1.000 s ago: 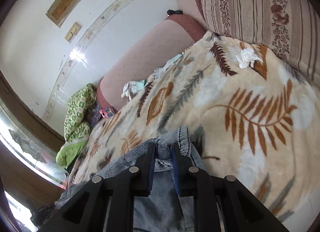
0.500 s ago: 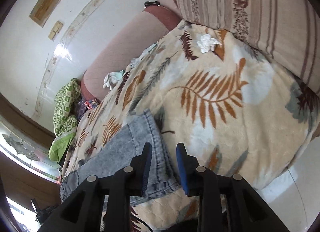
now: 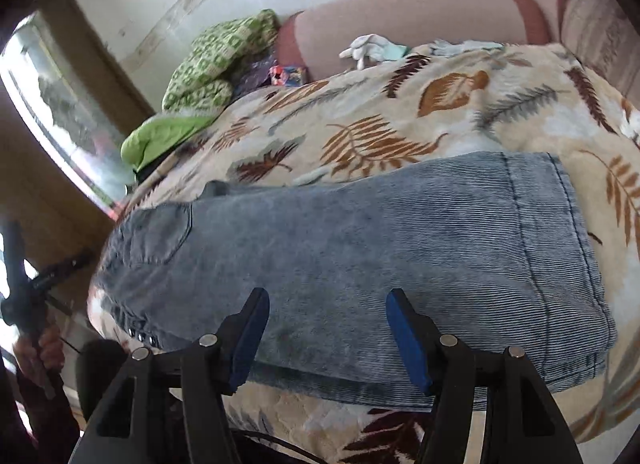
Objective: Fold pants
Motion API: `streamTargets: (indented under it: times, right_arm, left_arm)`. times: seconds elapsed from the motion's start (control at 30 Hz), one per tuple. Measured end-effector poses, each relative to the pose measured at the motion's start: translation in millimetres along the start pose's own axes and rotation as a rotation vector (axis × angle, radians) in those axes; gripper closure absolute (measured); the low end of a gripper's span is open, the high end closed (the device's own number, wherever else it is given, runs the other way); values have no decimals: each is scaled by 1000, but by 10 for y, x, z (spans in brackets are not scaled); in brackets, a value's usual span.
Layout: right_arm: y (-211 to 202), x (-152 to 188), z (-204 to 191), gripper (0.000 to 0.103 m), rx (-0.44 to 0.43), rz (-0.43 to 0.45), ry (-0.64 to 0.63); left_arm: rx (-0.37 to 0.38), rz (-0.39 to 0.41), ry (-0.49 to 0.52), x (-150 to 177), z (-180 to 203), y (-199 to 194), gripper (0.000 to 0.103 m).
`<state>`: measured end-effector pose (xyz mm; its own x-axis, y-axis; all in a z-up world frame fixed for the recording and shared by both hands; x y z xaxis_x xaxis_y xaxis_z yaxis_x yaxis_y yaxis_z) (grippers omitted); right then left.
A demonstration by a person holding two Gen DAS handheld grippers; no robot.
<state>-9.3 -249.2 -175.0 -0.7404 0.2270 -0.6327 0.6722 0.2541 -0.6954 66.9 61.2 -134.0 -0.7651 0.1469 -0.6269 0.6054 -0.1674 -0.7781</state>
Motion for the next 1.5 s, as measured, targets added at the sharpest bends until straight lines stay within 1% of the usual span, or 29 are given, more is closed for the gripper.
streamTargets:
  times: [0.1, 0.13, 0.17, 0.27, 0.43, 0.5, 0.57, 0.63, 0.7, 0.77, 0.83, 0.9, 0.97, 1.07, 1.1, 1.13, 1.17, 1.2, 1.27, 1.33, 1.37, 1.4, 1.43, 1.5]
  right_arm:
    - [176, 212, -105, 39, 25, -73, -68]
    - [229, 275, -107, 39, 42, -97, -86]
    - [278, 328, -106, 38, 62, -116, -105]
    - [345, 400, -119, 37, 102, -140, -184]
    - [359, 481, -162, 33, 105, -168, -254]
    - [330, 518, -202, 33, 91, -178, -266]
    - [294, 505, -214, 33, 64, -187, -250]
    - [256, 407, -189, 33, 32, -176, -192]
    - [191, 232, -150, 33, 16, -131, -132]
    - [128, 0, -131, 33, 10, -79, -79]
    - [118, -244, -199, 33, -38, -37, -24]
    - [190, -425, -368, 33, -108, -30, 17]
    - [340, -535, -575, 33, -152, -46, 19]
    - [633, -636, -846, 35, -160, -72, 13]
    - [731, -649, -938, 41, -165, -82, 10]
    - [841, -663, -1018, 45, -169, -96, 8]
    - [944, -665, -1085, 50, -167, -112, 9]
    - [1041, -669, -1126, 52, -161, -122, 18]
    - [1240, -710, -1158, 55, -150, -139, 41]
    - [1463, -664, -1135, 56, -130, -192, 64]
    - [1599, -590, -1085, 56, -108, -245, 78]
    - [1706, -540, -1041, 60, -97, -280, 99]
    - [1721, -575, -1011, 61, -95, -259, 113]
    - [1730, -604, -983, 62, -109, -273, 151]
  left_arm:
    - [43, -97, 30, 219, 249, 279, 42]
    - [48, -123, 42, 296, 298, 347, 42]
    - [34, -135, 56, 363, 321, 398, 42]
    - [-2, -126, 109, 466, 357, 432, 42]
    - [-44, -122, 191, 572, 394, 395, 40]
    - [-42, -119, 214, 601, 388, 360, 40]
    - [-18, -135, 200, 587, 355, 336, 39]
    - [18, -160, 156, 512, 324, 322, 40]
    - [58, -157, 102, 414, 307, 284, 40]
    - [74, -122, 74, 280, 318, 243, 40]
    - [68, -86, 67, 202, 360, 234, 40]
    - [84, -68, 72, 180, 437, 262, 39]
    - [73, -67, 87, 211, 486, 339, 39]
    - [42, -78, 120, 285, 492, 462, 39]
    - [33, -84, 122, 312, 490, 500, 38]
    - [27, -81, 130, 324, 501, 511, 37]
    - [25, -71, 143, 323, 521, 497, 32]
    - [28, -72, 153, 335, 549, 501, 22]
    - [40, -87, 162, 391, 584, 547, 10]
    - [2, -96, 212, 442, 625, 592, 6]
    - [-16, -101, 236, 472, 646, 609, 4]
    - [-29, -100, 246, 484, 652, 612, 4]
    - [-28, -97, 240, 491, 651, 612, 3]
    - [-6, -105, 216, 501, 636, 611, 2]
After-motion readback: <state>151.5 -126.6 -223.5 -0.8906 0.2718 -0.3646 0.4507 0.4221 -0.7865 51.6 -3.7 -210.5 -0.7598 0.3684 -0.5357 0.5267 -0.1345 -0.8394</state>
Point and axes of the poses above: each gripper's, at about its wrist camera, not at the fingertips, and y roughly the way its jaws point, z to its right, x to its underside, the point moved 10 cm from there along y, roughly the way its jaws point
